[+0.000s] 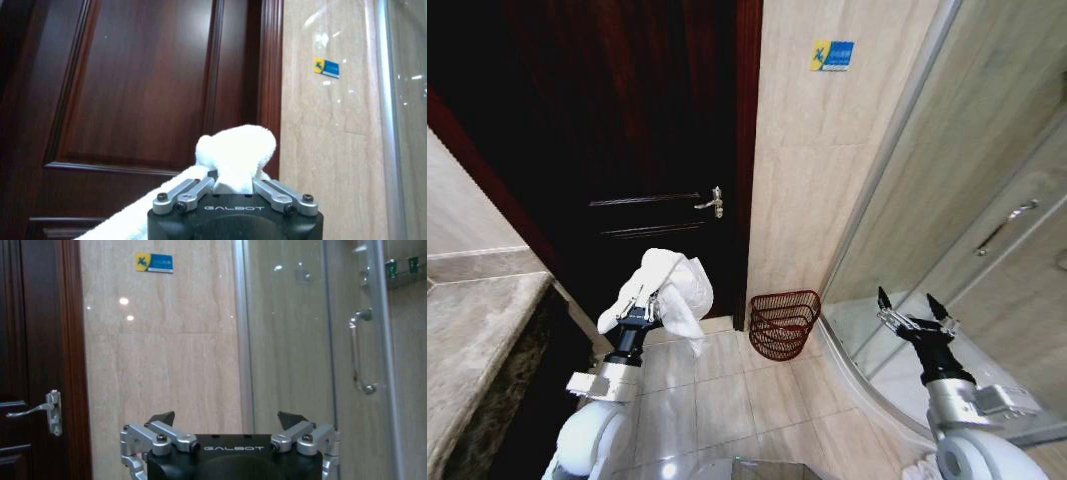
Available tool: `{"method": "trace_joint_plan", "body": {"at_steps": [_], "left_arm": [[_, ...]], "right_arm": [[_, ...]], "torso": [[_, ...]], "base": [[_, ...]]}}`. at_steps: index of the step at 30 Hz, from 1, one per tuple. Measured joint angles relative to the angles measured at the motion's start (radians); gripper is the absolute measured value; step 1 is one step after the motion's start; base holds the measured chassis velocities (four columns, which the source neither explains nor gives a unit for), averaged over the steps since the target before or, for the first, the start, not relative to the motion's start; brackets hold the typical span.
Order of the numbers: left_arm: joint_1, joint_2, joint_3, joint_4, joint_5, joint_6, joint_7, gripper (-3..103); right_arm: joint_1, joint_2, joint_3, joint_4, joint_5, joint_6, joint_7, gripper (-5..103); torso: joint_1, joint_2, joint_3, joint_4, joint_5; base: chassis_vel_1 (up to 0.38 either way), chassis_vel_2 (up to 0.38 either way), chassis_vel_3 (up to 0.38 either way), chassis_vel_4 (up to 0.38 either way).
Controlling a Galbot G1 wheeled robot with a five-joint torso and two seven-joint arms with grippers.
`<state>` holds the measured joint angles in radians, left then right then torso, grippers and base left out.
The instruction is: Discard the used towel into the hamper.
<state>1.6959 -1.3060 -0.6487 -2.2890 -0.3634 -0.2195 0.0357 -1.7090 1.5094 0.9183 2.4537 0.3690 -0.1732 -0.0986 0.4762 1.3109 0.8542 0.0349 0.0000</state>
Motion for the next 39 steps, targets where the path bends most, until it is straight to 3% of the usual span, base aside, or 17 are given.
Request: {"method": "trace_joint_plan", "body": {"at_steps": [8,39], "left_arm": [[0.002,-0.002,0.004,0.003,0.0,0.0,0.003,9],[-0.069,-0.013,-0.006,0.159,-0.018,0.0,0.028,9]], "right_arm": [[0.003,0.001,-0.007,-0.008,-0.003,0.022,-0.01,100],[0.018,0.025,-0.007,-0.121,-0.041,0.073,-0.052,100]], "torso": [[-0.003,-0.008,-0.004,0.0,0.0002],[-0.085,-0.183,-0.099,0.0001,-0.0001]], "base": [[-0.035,-0.059,0.019,0.073],[0.0,0.0,0.0,0.0]]}}
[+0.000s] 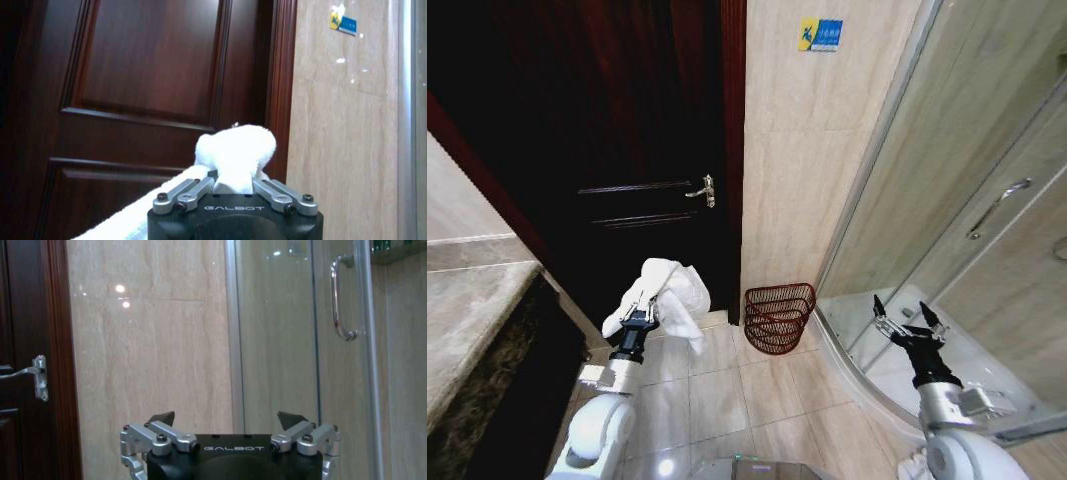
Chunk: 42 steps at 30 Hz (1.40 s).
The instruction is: Discard the used towel into the hamper.
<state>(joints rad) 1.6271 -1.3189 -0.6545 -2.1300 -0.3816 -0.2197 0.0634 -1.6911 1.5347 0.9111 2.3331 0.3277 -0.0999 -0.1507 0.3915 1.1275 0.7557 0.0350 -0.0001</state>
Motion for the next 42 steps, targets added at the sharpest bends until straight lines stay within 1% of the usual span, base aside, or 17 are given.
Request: {"method": "trace_joint_plan", "body": {"at_steps": [3,6,8,12,15,16,18,20,21,22,25,27,30,35,37,42], "left_arm": [[0.002,0.0,0.0,0.007,0.0,-0.006,0.005,9],[0.004,0.001,-0.001,0.009,0.0,-0.011,0.007,9],[0.008,0.002,-0.001,0.011,0.001,-0.017,0.01,9],[0.009,0.003,-0.001,0.011,0.003,-0.02,0.011,9],[0.006,0.005,-0.001,0.012,0.012,-0.02,0.012,9],[0.004,0.009,-0.001,0.012,0.018,-0.02,0.012,9],[0.003,0.01,0.0,0.012,0.019,-0.02,0.012,9],[0.0,0.014,0.005,0.016,0.027,-0.02,0.012,9],[-0.001,0.018,0.007,0.016,0.027,-0.02,0.012,9],[-0.001,0.018,0.007,0.016,0.027,-0.02,0.012,9],[0.001,0.028,0.005,0.012,0.021,-0.018,0.011,9],[0.001,0.028,0.004,0.012,0.02,-0.018,0.01,9],[0.0,0.026,0.003,0.01,0.015,-0.015,0.007,9],[-0.001,0.024,0.007,0.016,0.016,-0.015,0.006,9],[-0.007,0.018,0.008,0.021,0.018,-0.011,0.003,9],[-0.006,0.017,0.013,0.028,0.025,-0.002,0.003,9]], "right_arm": [[0.001,0.007,-0.009,-0.004,-0.013,0.003,-0.012,100],[-0.002,0.01,-0.012,-0.005,-0.022,0.006,-0.015,100],[-0.009,0.015,-0.016,-0.005,-0.026,0.01,-0.017,100],[-0.015,0.017,-0.018,-0.003,-0.028,0.015,-0.02,100],[-0.025,0.015,-0.02,-0.002,-0.029,0.022,-0.023,100],[-0.032,0.007,-0.02,-0.005,-0.028,0.029,-0.025,100],[-0.034,0.004,-0.02,-0.006,-0.027,0.03,-0.025,100],[-0.043,-0.016,-0.02,-0.02,-0.017,0.048,-0.026,100],[-0.059,-0.04,-0.025,-0.036,-0.004,0.078,-0.025,100],[-0.059,-0.04,-0.025,-0.036,-0.004,0.078,-0.025,100],[-0.098,-0.076,-0.041,-0.055,0.0,0.135,-0.028,100],[-0.104,-0.078,-0.046,-0.057,-0.001,0.147,-0.028,100],[-0.113,-0.066,-0.064,-0.064,-0.009,0.175,-0.027,100],[-0.112,-0.052,-0.08,-0.053,-0.012,0.177,-0.021,100],[-0.102,-0.047,-0.078,-0.051,-0.016,0.167,-0.014,100],[-0.083,-0.037,-0.074,-0.05,-0.024,0.151,-0.002,100]], "torso": [[-0.01,-0.023,-0.012,-0.0001,0.0],[-0.015,-0.032,-0.018,-0.0001,0.0],[-0.022,-0.049,-0.027,0.0,0.0],[-0.028,-0.061,-0.034,0.0,0.0],[-0.035,-0.077,-0.043,0.0,0.0],[-0.039,-0.088,-0.048,-0.0001,0.0],[-0.041,-0.091,-0.051,-0.0001,0.0],[-0.047,-0.104,-0.058,-0.0001,0.0],[-0.051,-0.114,-0.063,0.0,0.0001],[-0.051,-0.114,-0.063,0.0,0.0001],[-0.059,-0.132,-0.073,-0.0001,0.0],[-0.061,-0.136,-0.076,-0.0001,0.0001],[-0.069,-0.155,-0.086,-0.0002,0.0001],[-0.078,-0.175,-0.097,0.0,0.0],[-0.085,-0.191,-0.106,0.0,0.0],[-0.094,-0.211,-0.117,0.0,0.0001]], "base": [[0.0,0.0,0.0,0.0],[0.0,0.0,0.0,0.0],[0.0,0.0,0.0,0.0],[0.0,0.0,0.0,0.0],[0.0,0.0,0.0,0.0],[0.0,0.0,0.0,0.0],[0.0,0.0,0.0,0.0],[0.0,0.0,0.0,0.0],[0.0,0.0,0.0,0.0],[0.0,0.0,0.0,0.0],[0.0,0.0,0.0,0.0],[0.0,0.0,0.0,0.0],[0.0,0.0,0.0,0.0],[0.0,0.0,0.0,0.0],[0.0,0.0,0.0,0.0],[0.0,0.0,0.0,0.0]]}}
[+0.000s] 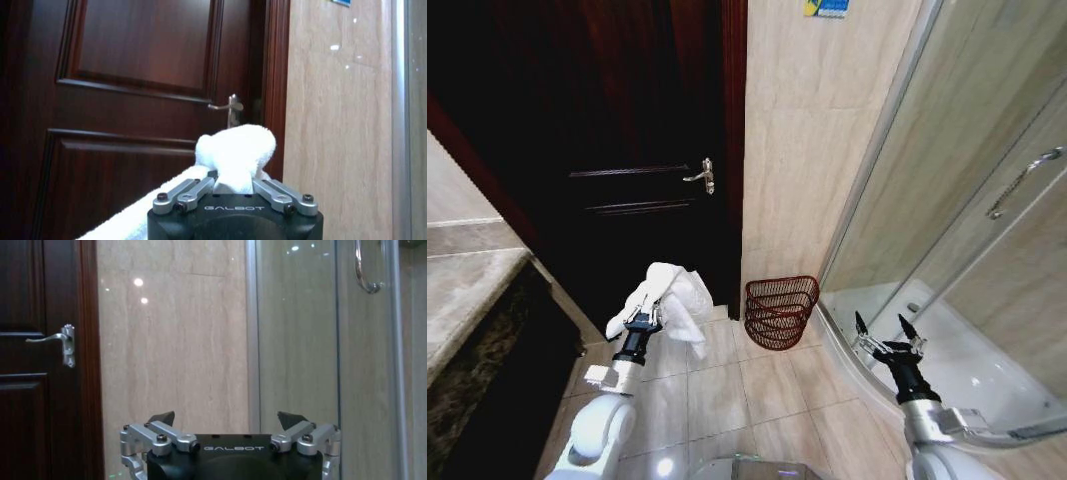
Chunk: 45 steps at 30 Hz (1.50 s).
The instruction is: Discard the used towel into the hamper.
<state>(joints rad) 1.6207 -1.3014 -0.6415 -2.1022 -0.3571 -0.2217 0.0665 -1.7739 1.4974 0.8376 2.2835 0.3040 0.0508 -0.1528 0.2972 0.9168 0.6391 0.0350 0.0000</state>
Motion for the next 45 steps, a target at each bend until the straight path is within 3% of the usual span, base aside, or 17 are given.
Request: {"method": "trace_joint_plan", "body": {"at_steps": [16,45], "left_arm": [[0.002,0.024,0.002,0.003,-0.058,0.068,0.054,9],[0.001,0.018,0.003,0.024,-0.057,0.043,0.069,9]], "right_arm": [[0.015,0.003,0.003,-0.006,-0.001,-0.026,0.01,100],[0.012,0.009,0.023,0.009,0.005,-0.024,0.012,100]], "torso": [[-0.033,-0.076,-0.043,0.0,0.0],[-0.089,-0.202,-0.113,0.0,0.0]], "base": [[0.0,0.0,0.0,0.0],[0.0,0.0,0.0,0.0]]}}
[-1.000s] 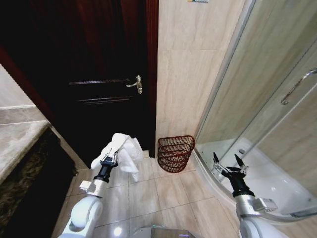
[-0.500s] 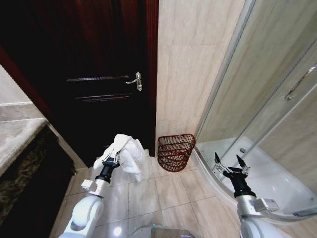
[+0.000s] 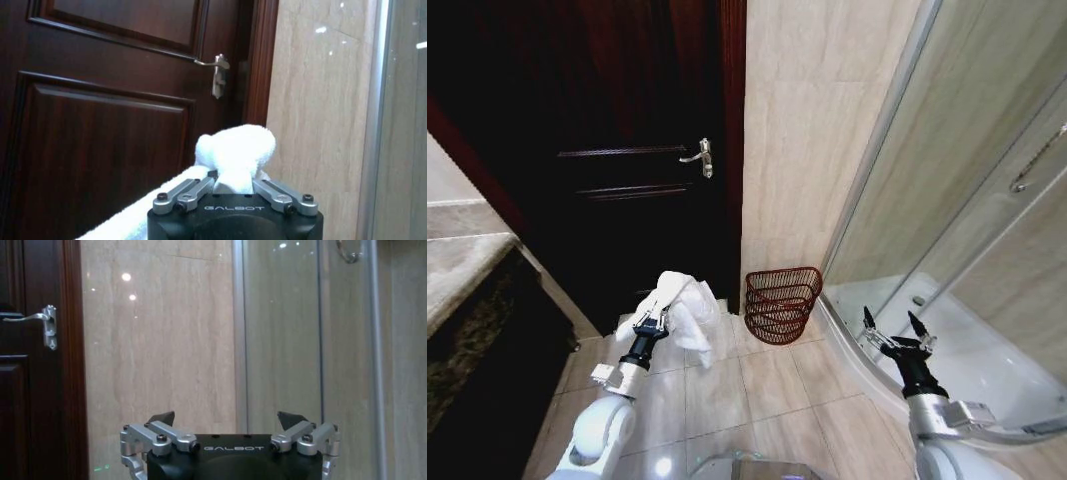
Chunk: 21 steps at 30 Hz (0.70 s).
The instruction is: Discard the used towel into the hamper.
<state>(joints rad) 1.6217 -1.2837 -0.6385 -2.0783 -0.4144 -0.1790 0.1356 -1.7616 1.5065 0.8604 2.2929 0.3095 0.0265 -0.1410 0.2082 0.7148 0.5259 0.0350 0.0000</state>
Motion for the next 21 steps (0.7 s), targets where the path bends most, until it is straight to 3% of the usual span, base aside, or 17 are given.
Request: {"method": "trace_joint_plan", "body": {"at_steps": [9,21], "left_arm": [[-0.008,-0.005,0.002,0.018,0.001,-0.023,-0.002,9],[-0.006,-0.002,-0.003,0.02,-0.005,-0.032,-0.014,9]], "right_arm": [[0.001,0.004,0.0,0.005,-0.013,-0.018,-0.006,100],[0.0,0.03,0.012,-0.008,-0.013,-0.038,-0.075,100]], "torso": [[-0.017,-0.042,-0.025,-0.0002,-0.0001],[-0.021,-0.052,-0.032,0.0001,0.0]], "base": [[-0.043,-0.04,-0.05,-0.041],[-0.02,-0.017,-0.017,-0.02]]}}
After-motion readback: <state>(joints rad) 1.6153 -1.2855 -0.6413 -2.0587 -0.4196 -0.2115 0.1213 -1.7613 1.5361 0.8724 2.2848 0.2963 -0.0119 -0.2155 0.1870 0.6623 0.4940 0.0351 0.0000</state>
